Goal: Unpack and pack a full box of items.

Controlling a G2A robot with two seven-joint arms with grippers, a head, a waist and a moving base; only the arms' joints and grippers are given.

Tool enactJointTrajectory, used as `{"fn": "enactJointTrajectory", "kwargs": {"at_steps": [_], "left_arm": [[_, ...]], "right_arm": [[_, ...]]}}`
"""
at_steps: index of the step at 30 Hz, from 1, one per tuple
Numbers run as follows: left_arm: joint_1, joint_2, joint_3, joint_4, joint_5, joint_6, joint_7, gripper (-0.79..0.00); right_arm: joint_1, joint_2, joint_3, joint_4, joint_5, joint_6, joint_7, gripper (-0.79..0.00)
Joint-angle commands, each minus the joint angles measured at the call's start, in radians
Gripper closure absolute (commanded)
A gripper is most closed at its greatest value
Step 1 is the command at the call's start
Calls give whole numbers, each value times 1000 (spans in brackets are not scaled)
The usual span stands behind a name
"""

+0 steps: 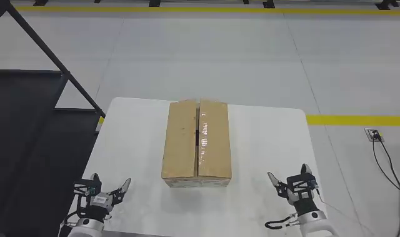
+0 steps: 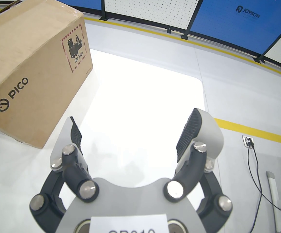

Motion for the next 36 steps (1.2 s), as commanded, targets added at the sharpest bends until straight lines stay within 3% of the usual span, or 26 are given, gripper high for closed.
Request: {"fn": "enactJointTrajectory", "kwargs": {"at_steps": [1,7,14,20,30,36], "left_arm": [[0,0,0,0,0,0,0,-785],[-9,-2,6,3,-18,-1,-12,-785],[-114,-9,46,33,-38,31,-89,-785],[-143,-13,65,58,-16,36,-92,-785],[-190,-19,161,79,75,-30,-99,-785],[-230,-27,238,91,138,-25,-98,-785]], "right_arm": [[0,0,0,0,0,1,0,-785],[14,-4,-22,16,1,-11,-19,-785],[179,-26,-172,162,-22,-37,31,-785],[242,-41,-248,237,-30,-58,4,-785],[219,-47,-199,242,32,-28,-98,-785],[169,-36,-129,222,41,-98,-126,-785]]}}
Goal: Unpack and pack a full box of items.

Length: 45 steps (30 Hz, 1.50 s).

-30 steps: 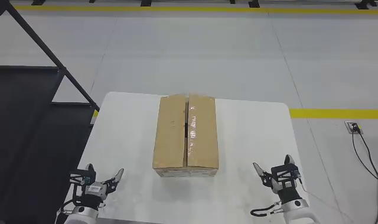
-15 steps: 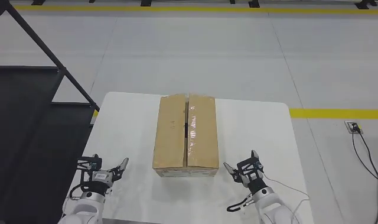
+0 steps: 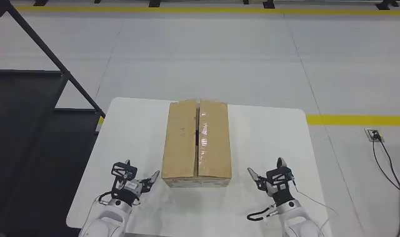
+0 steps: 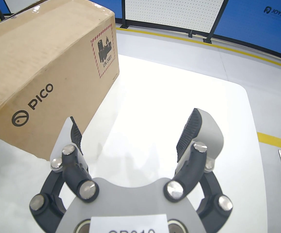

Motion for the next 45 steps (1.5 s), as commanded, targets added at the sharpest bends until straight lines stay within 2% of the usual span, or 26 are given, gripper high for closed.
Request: {"fn": "enactJointTrajectory", "kwargs": {"at_steps": [1,3,9,15,23,45], "left_arm": [[-9,-3,22,4,17,5,4,-785],[-15,-5,36,6,23,3,6,-785],[-17,-7,67,-4,60,-24,14,-785],[-22,-11,97,-9,81,-45,16,-785],[-40,-13,51,44,22,-10,-16,-785],[-115,-30,198,43,154,-83,-47,-785]], "right_arm": [[-19,6,24,-9,-12,-47,-11,-785],[-40,13,48,-20,-36,-95,-28,-785],[-103,25,99,-67,-98,-147,-92,-785],[-116,26,113,-77,-98,-146,-92,-785],[-116,26,114,-76,-94,-144,-89,-785],[-148,27,175,-37,-57,-160,-205,-785]]}}
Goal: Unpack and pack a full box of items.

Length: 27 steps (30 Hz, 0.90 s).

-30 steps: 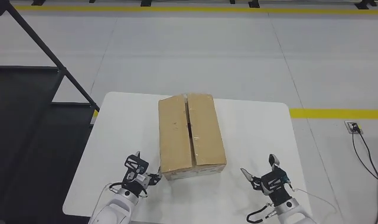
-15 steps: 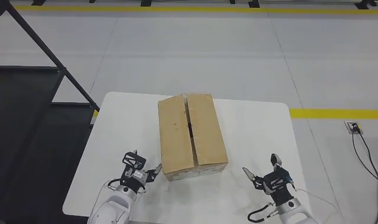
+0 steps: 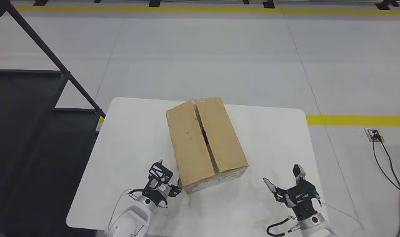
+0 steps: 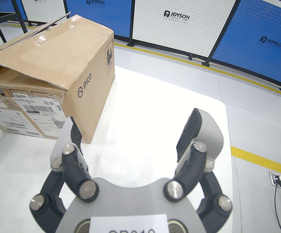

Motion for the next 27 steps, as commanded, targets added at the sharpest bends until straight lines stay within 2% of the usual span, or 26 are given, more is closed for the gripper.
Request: {"fn": "enactJointTrajectory", "kwargs": {"at_steps": [1,16,27], "left_arm": [[-9,-3,16,0,6,2,-5,-785],[-74,-31,170,7,75,-19,-49,-785],[-84,-44,219,6,71,-23,-37,-785]], "right_arm": [[-3,0,7,10,8,-2,-13,-785],[-27,-1,50,74,55,-14,-84,-785],[-37,-2,62,56,53,-10,-86,-785]]}}
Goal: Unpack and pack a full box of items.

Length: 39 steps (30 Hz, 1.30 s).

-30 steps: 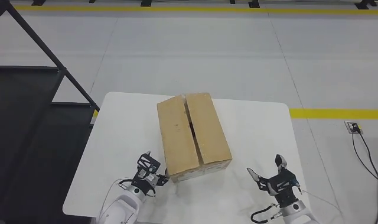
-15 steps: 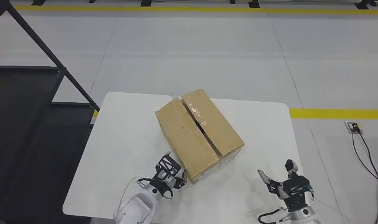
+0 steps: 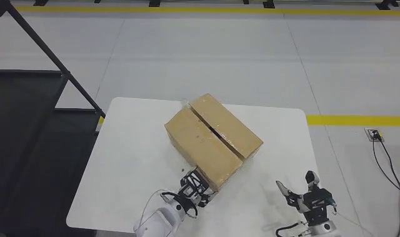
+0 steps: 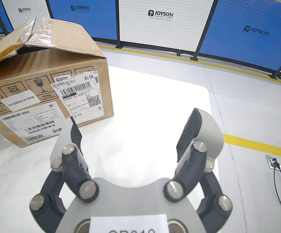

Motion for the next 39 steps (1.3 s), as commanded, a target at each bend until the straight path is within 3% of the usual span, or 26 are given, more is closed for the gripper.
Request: {"fn": "enactJointTrajectory", "kwargs": {"at_steps": [1,7,14,17,29,33,39], "left_arm": [[7,1,-10,-6,-6,7,12,-785],[75,20,-145,-70,-92,-8,25,-785],[164,47,-402,-126,-253,-14,59,-785],[184,57,-494,-138,-302,-31,10,-785],[181,58,-499,-127,-297,-39,-2,-785],[88,54,-480,-33,-323,-27,-26,-785],[-51,52,-490,118,-435,-91,-34,-785]], "right_arm": [[1,0,-1,-7,-2,1,5,-785],[19,-2,-20,-27,-34,-2,41,-785],[20,-4,-36,-59,-58,13,60,-785],[14,-4,-40,-78,-75,15,64,-785],[11,-2,-44,-90,-114,-6,87,-785],[11,-2,-44,-90,-114,-6,87,-785],[7,-3,-53,-110,-118,-7,78,-785]]}}
